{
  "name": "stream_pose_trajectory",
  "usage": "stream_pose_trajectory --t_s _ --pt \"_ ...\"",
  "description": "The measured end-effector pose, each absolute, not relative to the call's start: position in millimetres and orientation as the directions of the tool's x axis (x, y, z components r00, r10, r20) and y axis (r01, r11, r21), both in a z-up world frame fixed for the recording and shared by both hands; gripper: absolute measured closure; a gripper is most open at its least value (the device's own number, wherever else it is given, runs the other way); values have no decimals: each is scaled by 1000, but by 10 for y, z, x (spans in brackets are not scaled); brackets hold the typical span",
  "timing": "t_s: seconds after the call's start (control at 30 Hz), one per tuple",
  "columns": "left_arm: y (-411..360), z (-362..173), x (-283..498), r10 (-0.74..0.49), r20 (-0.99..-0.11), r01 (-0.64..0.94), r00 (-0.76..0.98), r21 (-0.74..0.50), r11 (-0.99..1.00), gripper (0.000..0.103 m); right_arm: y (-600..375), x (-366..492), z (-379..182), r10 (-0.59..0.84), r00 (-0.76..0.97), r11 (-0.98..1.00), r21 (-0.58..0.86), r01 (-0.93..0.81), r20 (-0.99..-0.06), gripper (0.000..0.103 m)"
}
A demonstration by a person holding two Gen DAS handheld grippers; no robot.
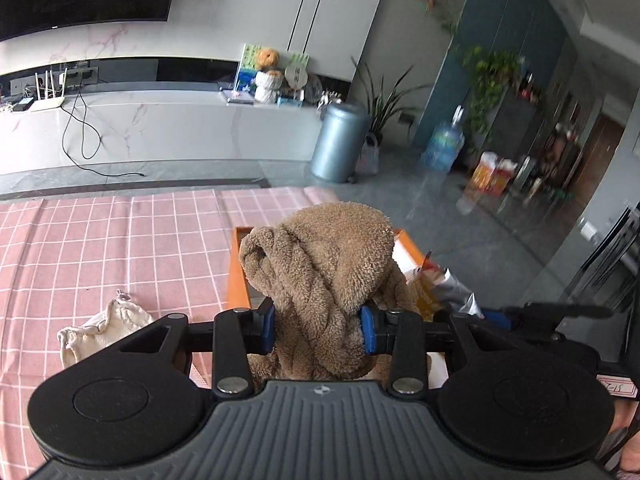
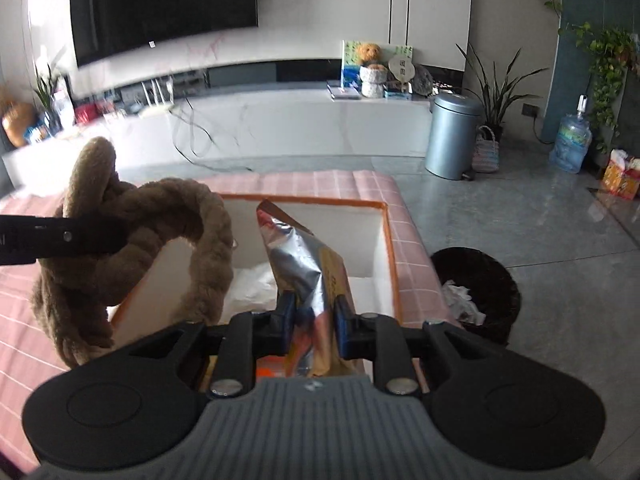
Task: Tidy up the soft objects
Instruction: 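Carry the towel and snack packet into the orange box and open both tools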
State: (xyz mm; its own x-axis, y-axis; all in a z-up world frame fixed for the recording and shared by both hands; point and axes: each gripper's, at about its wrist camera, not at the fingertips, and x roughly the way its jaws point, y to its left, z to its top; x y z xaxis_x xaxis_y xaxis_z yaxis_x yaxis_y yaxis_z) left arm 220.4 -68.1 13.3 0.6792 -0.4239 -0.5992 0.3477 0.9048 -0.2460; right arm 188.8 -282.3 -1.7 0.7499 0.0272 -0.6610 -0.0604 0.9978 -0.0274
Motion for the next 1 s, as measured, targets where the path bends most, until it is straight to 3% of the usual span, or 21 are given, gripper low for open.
stream_pose_trajectory --t_s 0.23,0.33,0.57,0.73,0.8,0.87,1.0 --pt "-842 -14 2352 -349 -645 346 679 -138 928 59 -2679 2344 -288 -48 719 985 -154 -83 -693 86" --pt "-895 -76 2379 -331 -656 362 678 -94 927 59 -2627 2457 -383 -97 717 972 -220 -80 -690 99" --pt "-978 -149 2404 -309 -673 391 672 -32 920 59 -2587 2598 -442 -111 703 960 -259 -107 -702 100" --pt "-1160 -200 2380 -257 -680 438 686 104 893 58 -2582 2540 -385 -97 729 963 -249 -104 -678 94" --pt "-1264 -234 2369 -229 -686 462 691 176 869 58 -2568 2513 -367 -97 740 960 -258 -106 -666 78" --pt "-1348 -286 2369 -211 -697 487 686 223 845 58 -2550 2464 -341 -98 755 960 -262 -101 -649 70" --pt "-1517 -411 2345 -173 -697 523 696 327 787 57 -2574 2423 -303 -98 763 963 -255 -90 -639 69"
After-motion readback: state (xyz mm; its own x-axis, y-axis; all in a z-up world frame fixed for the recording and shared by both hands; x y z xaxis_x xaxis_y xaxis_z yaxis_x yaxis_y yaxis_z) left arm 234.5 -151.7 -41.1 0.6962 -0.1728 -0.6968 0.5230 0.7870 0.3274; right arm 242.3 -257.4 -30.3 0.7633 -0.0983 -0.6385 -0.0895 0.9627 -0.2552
